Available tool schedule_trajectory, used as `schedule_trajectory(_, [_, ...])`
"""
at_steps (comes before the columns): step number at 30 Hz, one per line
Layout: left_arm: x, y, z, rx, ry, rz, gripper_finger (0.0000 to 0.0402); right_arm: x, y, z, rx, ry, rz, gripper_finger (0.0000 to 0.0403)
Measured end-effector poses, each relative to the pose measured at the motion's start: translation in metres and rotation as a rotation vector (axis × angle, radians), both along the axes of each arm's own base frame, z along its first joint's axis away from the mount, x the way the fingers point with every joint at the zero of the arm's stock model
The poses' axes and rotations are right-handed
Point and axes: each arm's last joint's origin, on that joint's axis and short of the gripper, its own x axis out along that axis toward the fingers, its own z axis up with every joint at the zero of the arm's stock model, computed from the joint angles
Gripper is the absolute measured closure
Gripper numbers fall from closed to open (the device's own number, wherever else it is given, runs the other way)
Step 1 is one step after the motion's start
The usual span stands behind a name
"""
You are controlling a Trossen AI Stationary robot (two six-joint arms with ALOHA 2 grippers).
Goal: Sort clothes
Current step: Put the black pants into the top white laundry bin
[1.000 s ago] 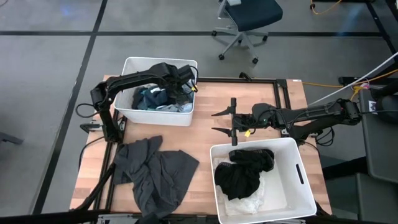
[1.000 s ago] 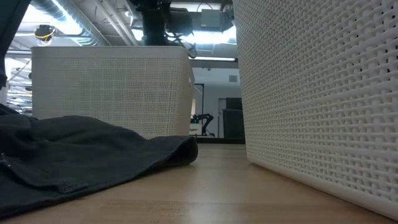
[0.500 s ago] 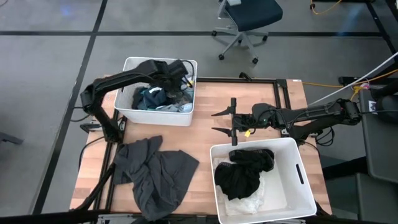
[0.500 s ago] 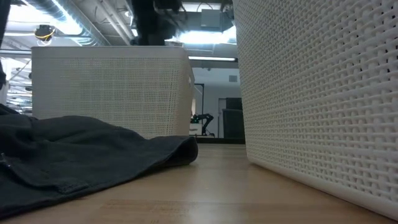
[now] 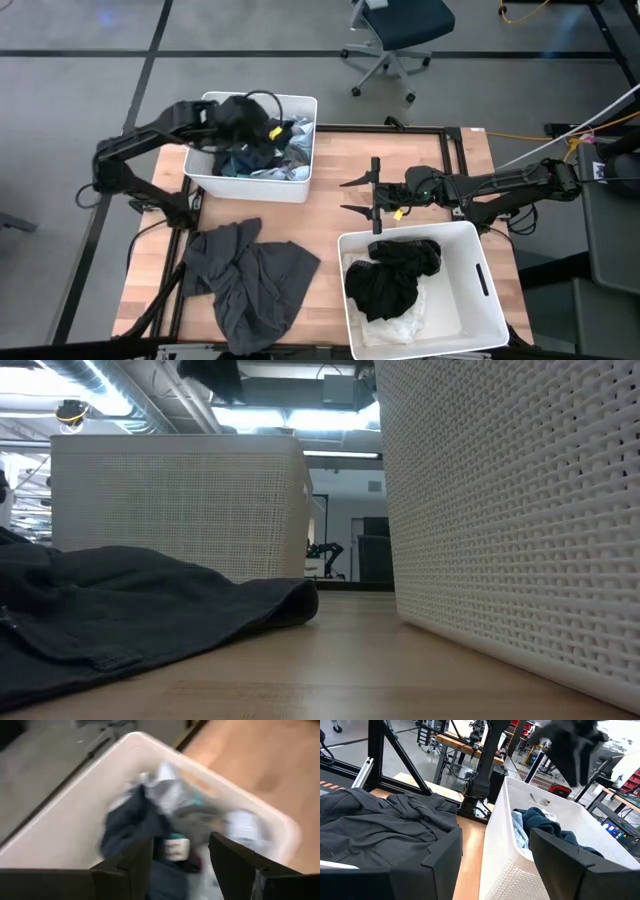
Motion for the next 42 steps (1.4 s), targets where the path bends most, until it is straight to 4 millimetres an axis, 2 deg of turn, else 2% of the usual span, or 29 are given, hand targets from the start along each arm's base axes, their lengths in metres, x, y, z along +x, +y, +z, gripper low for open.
schedule_trajectory(10, [0.004, -0.077, -0.005, -0.104, 0.026, -0.23, 0.0221, 0.0, 0.0, 0.0, 0.0, 0.0, 0.0, 0.017])
schedule_trajectory(16, [-0.002, -0.119, -0.007, -0.19, -0.005, -0.284, 0.0221, 0.0, 0.0, 0.0, 0.002, 0.0, 0.0, 0.017])
schedule_trajectory(24, [-0.012, -0.164, -0.02, -0.29, 0.061, -0.262, 0.0221, 0.0, 0.0, 0.0, 0.002, -0.001, 0.0, 0.017])
schedule_trajectory(42, [-0.012, -0.256, -0.067, -0.419, 0.207, -0.177, 0.0221, 0.0, 0.0, 0.0, 0.004, -0.002, 0.0, 0.017])
